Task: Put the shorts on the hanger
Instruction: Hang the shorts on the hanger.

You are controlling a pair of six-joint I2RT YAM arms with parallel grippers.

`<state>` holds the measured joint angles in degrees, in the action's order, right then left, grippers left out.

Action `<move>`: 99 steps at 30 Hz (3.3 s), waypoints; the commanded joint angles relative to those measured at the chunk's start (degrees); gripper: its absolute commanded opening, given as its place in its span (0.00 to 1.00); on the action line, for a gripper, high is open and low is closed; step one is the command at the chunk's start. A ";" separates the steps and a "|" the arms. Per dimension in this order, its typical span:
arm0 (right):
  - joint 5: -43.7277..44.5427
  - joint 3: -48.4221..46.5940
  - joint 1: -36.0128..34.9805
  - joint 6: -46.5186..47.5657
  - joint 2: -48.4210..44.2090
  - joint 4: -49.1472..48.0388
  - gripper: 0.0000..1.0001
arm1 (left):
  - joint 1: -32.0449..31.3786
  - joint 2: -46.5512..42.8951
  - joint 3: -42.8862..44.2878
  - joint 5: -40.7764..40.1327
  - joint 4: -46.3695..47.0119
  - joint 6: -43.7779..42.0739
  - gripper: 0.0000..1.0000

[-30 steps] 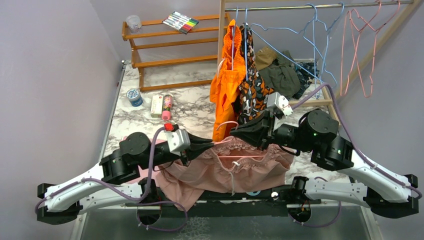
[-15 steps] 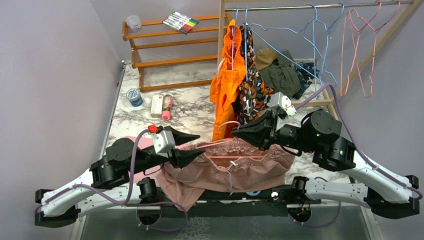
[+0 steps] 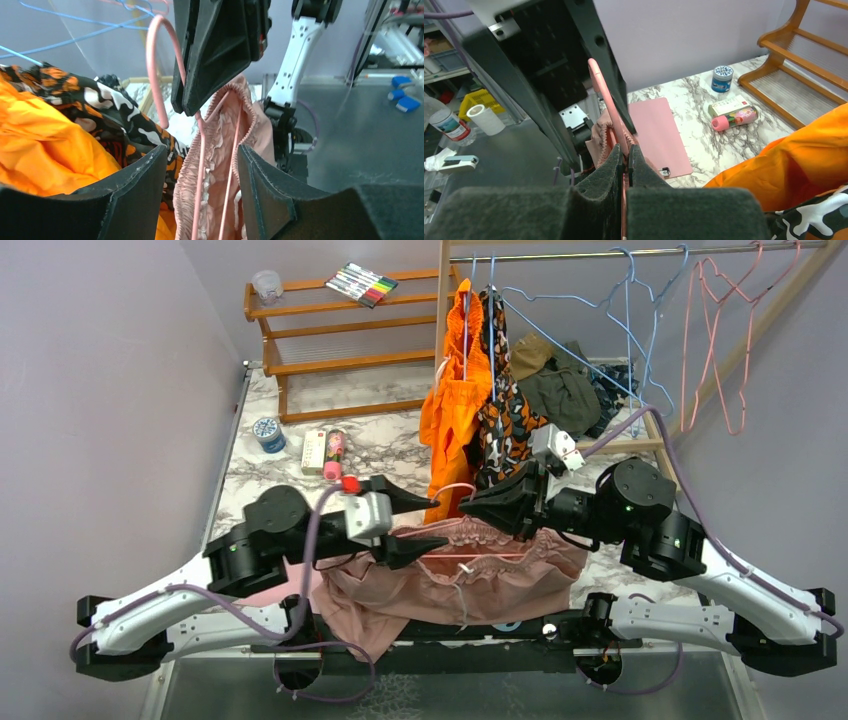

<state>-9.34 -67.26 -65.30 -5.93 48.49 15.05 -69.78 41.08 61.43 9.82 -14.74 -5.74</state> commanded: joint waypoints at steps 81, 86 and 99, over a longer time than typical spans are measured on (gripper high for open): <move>14.01 5.73 -0.01 1.02 -7.88 11.42 0.39 | 0.15 -7.98 -9.51 -7.80 3.67 1.90 0.00; 13.29 6.07 0.00 0.77 -7.36 11.69 0.39 | 0.10 -7.89 -9.30 -7.80 3.62 1.79 0.00; 13.47 6.36 0.05 0.14 -6.26 13.20 0.20 | 0.14 -7.81 -9.09 -7.75 3.58 1.72 0.00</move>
<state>3.77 -60.88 -65.08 -5.65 42.06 26.74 -69.82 33.67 50.70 3.14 -12.99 -3.90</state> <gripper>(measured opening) 0.245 0.025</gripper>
